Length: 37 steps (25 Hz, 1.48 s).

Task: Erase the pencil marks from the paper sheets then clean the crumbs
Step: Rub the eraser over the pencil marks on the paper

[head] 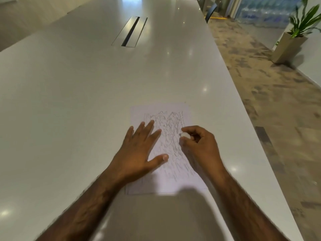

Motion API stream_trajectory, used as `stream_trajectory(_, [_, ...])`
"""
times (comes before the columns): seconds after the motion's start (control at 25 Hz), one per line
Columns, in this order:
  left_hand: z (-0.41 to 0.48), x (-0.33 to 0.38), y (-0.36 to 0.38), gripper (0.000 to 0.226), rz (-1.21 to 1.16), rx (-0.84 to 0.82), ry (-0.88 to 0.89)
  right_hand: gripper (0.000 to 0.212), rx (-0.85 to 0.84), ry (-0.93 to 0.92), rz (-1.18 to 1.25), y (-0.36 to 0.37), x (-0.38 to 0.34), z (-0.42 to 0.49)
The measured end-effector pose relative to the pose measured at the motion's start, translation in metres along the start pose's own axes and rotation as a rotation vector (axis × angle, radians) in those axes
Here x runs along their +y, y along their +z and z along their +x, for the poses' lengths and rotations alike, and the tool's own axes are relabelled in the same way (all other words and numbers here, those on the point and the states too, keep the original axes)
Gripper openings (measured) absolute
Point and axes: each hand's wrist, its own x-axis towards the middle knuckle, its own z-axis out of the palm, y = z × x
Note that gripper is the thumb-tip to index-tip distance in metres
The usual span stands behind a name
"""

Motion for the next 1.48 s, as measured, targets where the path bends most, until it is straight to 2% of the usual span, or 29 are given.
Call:
stream_trajectory(0.08, [-0.002, 0.006, 0.005, 0.093, 0.033, -0.035, 0.012, 0.026, -0.074, 0.030, -0.002, 0.003, 0.006, 0.000])
stream_trajectory(0.16, [-0.005, 0.016, 0.011, 0.087, 0.102, 0.071, 0.107, 0.022, -0.078, 0.006, 0.066, 0.001, 0.008, 0.004])
stream_trajectory(0.24, [-0.010, 0.029, 0.021, 0.081, 0.061, 0.162, 0.191, 0.016, -0.067, -0.015, 0.102, -0.003, 0.009, 0.007])
stream_trajectory(0.32, [-0.013, 0.035, 0.029, 0.090, 0.011, 0.123, 0.147, 0.014, -0.070, 0.015, 0.182, -0.011, 0.008, 0.007])
stream_trajectory(0.4, [-0.016, 0.036, 0.032, 0.102, 0.067, 0.052, 0.093, 0.017, -0.058, 0.077, 0.287, -0.021, 0.006, 0.003])
stream_trajectory(0.48, [-0.015, 0.034, 0.031, 0.101, 0.065, 0.046, 0.108, 0.018, -0.013, 0.100, 0.299, -0.031, 0.004, -0.007])
stream_trajectory(0.72, [-0.013, 0.048, 0.034, 0.058, -0.131, 0.152, 0.263, 0.016, 0.078, 0.006, -0.085, -0.045, 0.000, -0.049])
stream_trajectory(0.8, [-0.015, 0.052, 0.036, 0.061, -0.135, 0.127, 0.235, 0.015, 0.076, -0.066, -0.299, -0.042, 0.003, -0.061])
stream_trajectory(0.88, [-0.015, 0.052, 0.037, 0.073, -0.086, 0.065, 0.214, 0.012, 0.090, -0.168, -0.518, -0.037, 0.008, -0.072])
stream_trajectory(0.96, [-0.014, 0.050, 0.037, 0.081, -0.072, 0.047, 0.220, 0.006, 0.076, -0.252, -0.648, -0.034, 0.015, -0.078])
stream_trajectory(1.12, [-0.009, 0.036, 0.029, 0.085, -0.038, -0.004, 0.290, 0.009, 0.006, -0.348, -0.807, -0.037, 0.021, -0.079])
stream_trajectory(1.24, [-0.009, 0.011, 0.017, 0.081, -0.011, -0.036, 0.201, 0.012, 0.016, -0.350, -0.795, -0.044, 0.022, -0.075])
stream_trajectory(1.4, [0.028, -0.026, -0.016, 0.066, 0.008, 0.177, 0.006, 0.018, 0.170, -0.386, -0.642, -0.040, 0.020, -0.079])
stream_trajectory(1.48, [0.057, -0.040, -0.034, 0.070, 0.058, 0.148, -0.157, 0.021, 0.148, -0.382, -0.492, -0.029, 0.018, -0.079])
